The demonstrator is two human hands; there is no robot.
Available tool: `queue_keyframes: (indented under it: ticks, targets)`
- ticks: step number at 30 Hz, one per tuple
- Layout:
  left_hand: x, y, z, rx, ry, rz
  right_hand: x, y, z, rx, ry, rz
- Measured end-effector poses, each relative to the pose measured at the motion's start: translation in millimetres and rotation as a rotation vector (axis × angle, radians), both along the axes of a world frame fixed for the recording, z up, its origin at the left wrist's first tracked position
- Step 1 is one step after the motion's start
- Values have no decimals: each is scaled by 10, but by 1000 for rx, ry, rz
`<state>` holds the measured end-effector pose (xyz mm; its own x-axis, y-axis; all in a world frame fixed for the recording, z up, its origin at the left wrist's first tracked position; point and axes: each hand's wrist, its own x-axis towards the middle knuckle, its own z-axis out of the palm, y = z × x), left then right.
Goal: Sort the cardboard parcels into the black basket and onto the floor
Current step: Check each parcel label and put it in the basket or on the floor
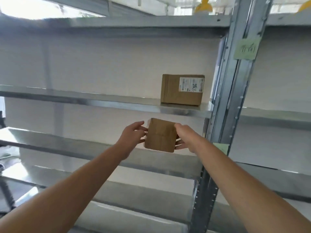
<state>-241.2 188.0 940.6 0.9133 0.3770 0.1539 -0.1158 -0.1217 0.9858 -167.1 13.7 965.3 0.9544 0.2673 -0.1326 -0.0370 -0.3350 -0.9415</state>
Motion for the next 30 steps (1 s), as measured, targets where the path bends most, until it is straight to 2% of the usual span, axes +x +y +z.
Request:
queue_keyframes:
  ticks: [5, 10, 16, 19, 22, 26, 30]
  targets:
    - [-195, -126, 506, 60, -68, 9, -211, -31, 543, 62, -63, 75]
    - [-149, -40, 615, 74, -79, 116, -174, 51, 713, 182, -45, 44]
    - [-157, 30, 576, -184, -113, 64, -57, 67, 585, 412, 7, -22]
    - [-178, 123, 515, -132, -126, 84, -77, 44, 481, 512, 71, 20]
    - [-203, 197, 507, 15, -134, 130, -103, 109, 386, 518, 96, 37]
    - [-242, 226, 458, 200, -142, 80, -111, 187, 372, 534, 72, 74]
    - [-228, 277, 298, 119, -182, 76, -209, 202, 409, 422, 83, 182]
